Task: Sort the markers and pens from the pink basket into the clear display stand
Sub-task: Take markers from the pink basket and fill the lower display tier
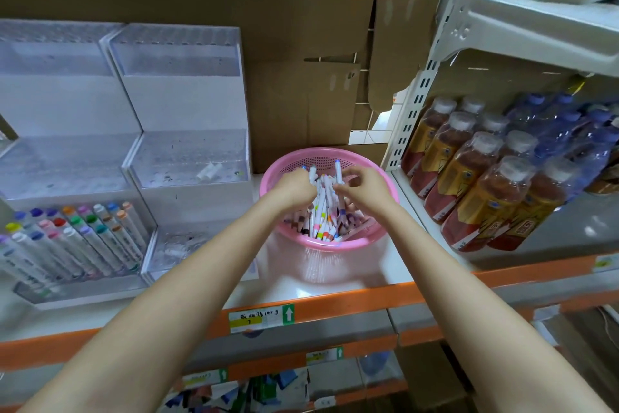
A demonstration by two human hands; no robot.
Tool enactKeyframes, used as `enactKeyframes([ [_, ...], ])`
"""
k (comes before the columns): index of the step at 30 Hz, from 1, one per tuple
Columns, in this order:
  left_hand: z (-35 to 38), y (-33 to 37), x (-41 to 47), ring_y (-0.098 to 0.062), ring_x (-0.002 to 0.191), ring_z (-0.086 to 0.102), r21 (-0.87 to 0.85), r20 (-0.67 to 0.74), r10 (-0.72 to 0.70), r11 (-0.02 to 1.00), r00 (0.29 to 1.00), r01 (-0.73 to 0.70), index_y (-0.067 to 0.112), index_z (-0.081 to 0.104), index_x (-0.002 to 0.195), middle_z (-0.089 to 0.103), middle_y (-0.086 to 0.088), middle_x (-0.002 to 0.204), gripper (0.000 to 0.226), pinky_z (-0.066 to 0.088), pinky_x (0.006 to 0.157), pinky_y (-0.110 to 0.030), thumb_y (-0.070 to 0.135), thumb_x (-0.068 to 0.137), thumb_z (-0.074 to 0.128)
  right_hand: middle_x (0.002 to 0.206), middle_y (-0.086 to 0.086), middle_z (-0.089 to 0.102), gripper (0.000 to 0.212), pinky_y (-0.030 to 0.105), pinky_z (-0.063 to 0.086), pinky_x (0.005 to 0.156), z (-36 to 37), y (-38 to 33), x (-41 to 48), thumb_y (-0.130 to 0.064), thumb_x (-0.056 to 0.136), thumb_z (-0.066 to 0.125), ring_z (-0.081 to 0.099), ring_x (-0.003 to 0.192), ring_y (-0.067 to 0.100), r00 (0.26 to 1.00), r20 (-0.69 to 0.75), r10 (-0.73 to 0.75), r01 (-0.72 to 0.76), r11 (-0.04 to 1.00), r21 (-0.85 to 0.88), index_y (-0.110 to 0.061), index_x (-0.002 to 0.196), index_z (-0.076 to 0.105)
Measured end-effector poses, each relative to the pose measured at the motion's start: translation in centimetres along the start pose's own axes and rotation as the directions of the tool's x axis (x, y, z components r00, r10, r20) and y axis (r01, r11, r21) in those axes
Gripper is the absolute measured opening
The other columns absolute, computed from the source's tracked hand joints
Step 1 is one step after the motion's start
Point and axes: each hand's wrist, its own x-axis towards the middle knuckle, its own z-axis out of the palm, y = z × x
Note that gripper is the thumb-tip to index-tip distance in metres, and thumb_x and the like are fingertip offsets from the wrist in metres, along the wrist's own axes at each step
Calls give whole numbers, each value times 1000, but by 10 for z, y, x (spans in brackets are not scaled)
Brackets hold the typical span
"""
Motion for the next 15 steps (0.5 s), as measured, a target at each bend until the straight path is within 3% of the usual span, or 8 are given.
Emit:
enactKeyframes([
  [3, -2, -4, -6, -24, 87, 64, -229, -120, 45, 971, 992, -72, 12, 47, 86, 61, -7, 89, 10, 57, 68, -41, 12, 93, 53, 69, 1, 59, 32, 32, 57, 56, -1, -10, -7, -14, 87, 69, 57, 52, 12, 999, -8, -32, 33, 992, 119, -6, 117, 61],
  [5, -6, -6, -17, -17, 79, 61, -305, -231, 97, 938, 968, -167, 12, 52, 95, 56, 1, 83, 7, 58, 66, -37, 13, 92, 58, 70, 1, 60, 30, 30, 56, 56, 1, -19, -16, -11, 87, 68, 59, 56, 10, 997, -5, -77, 77, 982, 174, -7, 116, 61],
  [9, -17, -17, -40, -18, 78, 60, -248, -408, 251, 895, 878, -371, 17, 52, 104, 57, 6, 81, 20, 52, 74, -33, 8, 88, 61, 84, 7, 65, 29, 27, 57, 56, 8, -42, -38, -7, 88, 66, 63, 70, 12, 982, -42, -185, 189, 954, 232, -12, 116, 58],
  [12, -28, -31, -61, -8, 67, 54, -198, -492, 284, 884, 823, -423, 14, 48, 125, 52, 12, 76, 40, 47, 70, -24, 6, 88, 61, 91, 11, 64, 37, 37, 60, 57, 21, -56, -54, -5, 87, 63, 65, 86, 23, 961, -90, -263, 277, 934, 224, -18, 120, 54],
  [15, -44, -46, -86, -8, 64, 56, -175, -529, 296, 879, 795, -443, 21, 44, 134, 52, 10, 74, 51, 52, 72, -30, 8, 88, 61, 94, 6, 62, 51, 43, 60, 59, 38, -71, -69, -3, 85, 62, 64, 88, 25, 939, -117, -325, 343, 917, 204, -25, 129, 49],
])
